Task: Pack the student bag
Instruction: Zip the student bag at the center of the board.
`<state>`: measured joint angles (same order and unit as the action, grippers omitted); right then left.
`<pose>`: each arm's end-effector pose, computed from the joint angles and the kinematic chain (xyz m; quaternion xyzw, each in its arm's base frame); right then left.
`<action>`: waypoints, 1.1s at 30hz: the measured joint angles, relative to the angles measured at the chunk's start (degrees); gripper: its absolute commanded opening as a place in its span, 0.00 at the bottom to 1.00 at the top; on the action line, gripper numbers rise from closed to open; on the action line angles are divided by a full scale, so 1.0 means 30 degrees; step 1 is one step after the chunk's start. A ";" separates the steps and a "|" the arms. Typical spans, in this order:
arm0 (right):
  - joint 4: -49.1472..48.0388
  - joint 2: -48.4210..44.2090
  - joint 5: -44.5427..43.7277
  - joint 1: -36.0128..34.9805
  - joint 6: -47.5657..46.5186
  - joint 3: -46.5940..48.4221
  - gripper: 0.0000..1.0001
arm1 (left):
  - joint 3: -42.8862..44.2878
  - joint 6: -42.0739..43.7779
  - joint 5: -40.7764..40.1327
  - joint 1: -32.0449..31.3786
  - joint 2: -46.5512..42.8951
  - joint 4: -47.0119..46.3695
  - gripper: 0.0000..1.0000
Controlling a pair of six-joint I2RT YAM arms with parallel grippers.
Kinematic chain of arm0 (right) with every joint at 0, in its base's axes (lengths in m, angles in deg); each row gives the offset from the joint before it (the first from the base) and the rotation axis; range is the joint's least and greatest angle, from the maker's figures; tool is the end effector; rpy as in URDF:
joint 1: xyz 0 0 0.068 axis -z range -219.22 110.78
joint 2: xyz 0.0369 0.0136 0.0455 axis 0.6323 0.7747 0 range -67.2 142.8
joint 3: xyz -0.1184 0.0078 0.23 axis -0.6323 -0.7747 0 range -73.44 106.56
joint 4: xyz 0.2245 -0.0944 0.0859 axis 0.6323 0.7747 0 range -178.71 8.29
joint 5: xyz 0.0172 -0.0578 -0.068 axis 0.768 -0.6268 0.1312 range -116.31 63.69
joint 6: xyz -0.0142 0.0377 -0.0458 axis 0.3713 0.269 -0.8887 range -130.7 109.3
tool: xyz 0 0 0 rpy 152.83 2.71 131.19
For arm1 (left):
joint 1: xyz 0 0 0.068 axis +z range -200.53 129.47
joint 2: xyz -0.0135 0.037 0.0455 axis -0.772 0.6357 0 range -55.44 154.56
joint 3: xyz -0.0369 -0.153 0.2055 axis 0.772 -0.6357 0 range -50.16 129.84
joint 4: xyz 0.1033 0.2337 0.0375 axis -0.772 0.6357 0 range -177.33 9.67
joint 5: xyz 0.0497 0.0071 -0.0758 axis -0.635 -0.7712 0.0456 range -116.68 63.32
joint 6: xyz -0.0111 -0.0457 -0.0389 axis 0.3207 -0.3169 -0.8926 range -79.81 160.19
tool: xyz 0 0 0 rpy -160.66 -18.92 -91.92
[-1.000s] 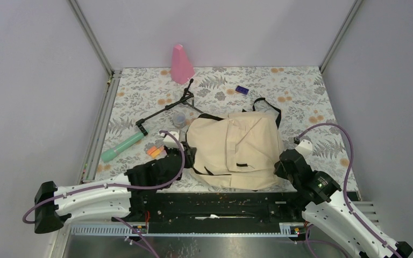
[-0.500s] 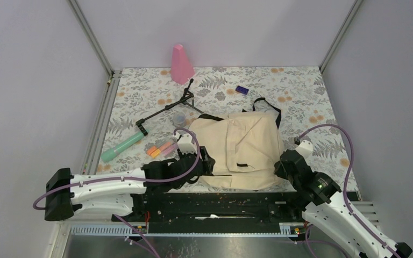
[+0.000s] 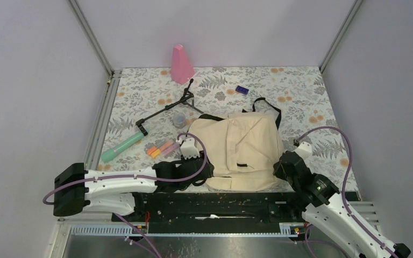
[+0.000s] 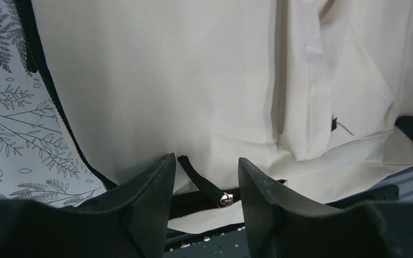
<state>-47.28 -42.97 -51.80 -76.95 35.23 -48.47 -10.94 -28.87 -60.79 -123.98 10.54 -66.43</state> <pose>0.1073 0.0582 0.2040 0.1552 0.8776 0.1220 0.4369 0.0920 -0.2193 0.2035 -0.0716 0.8949 -0.2390 0.3699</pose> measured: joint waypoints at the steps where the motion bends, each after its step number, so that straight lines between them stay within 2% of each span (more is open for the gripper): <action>1: -0.0044 0.0007 0.0029 0.0000 0.0000 -0.0029 0.03 | 0.0000 -0.0131 0.0109 -0.0007 0.0233 0.0044 0.45; 7: -0.0270 0.0007 0.0044 0.0000 0.0000 -0.0109 0.03 | 0.0000 -0.0663 0.0743 -0.0255 0.1166 0.0182 0.31; 12: -0.0379 0.0015 0.0044 0.0000 -0.0007 -0.0168 0.03 | 0.0000 -0.0816 0.0940 -0.0401 0.1705 0.0182 0.23; 14: -0.0415 0.0015 0.0044 0.0000 -0.0007 -0.0168 0.03 | 0.0000 -0.0867 0.0933 -0.0415 0.2004 0.0182 0.23; 16: -0.0459 0.0015 0.0044 0.0000 -0.0007 -0.0168 0.03 | 0.0000 -0.0882 0.0918 -0.0408 0.2259 0.0168 0.30; 21: -0.0481 -0.0029 0.0102 0.0000 -0.0007 -0.0175 0.03 | -0.0015 -0.0903 0.0896 -0.0204 0.2878 -0.0022 0.40; 26: -0.0481 -0.0044 0.0197 0.0000 -0.0015 -0.0175 0.03 | -0.0211 -0.0831 0.1020 0.0087 0.3286 -0.0831 0.39; 29: -0.0488 -0.0058 0.0226 0.0000 -0.0015 -0.0175 0.03 | -0.0532 -0.0860 0.1304 0.0364 0.3548 -0.1450 0.25; 31: -0.0488 -0.0095 0.0233 0.0000 -0.0015 -0.0175 0.02 | -0.0765 -0.0896 0.1435 0.0495 0.3687 -0.1763 0.06; 32: -0.0488 -0.0095 0.0233 0.0000 -0.0015 -0.0175 0.03 | -0.0816 -0.0969 0.1464 0.0532 0.3701 -0.1792 0.00; 33: -0.0488 -0.0095 0.0233 0.0000 -0.0015 -0.0175 0.02 | -0.0874 -0.0889 0.1479 0.0561 0.3701 -0.1865 0.00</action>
<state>-48.74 -43.25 -51.10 -76.95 35.19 -48.99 -13.56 -31.54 -56.35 -122.30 21.64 -72.02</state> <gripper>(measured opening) 0.045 0.095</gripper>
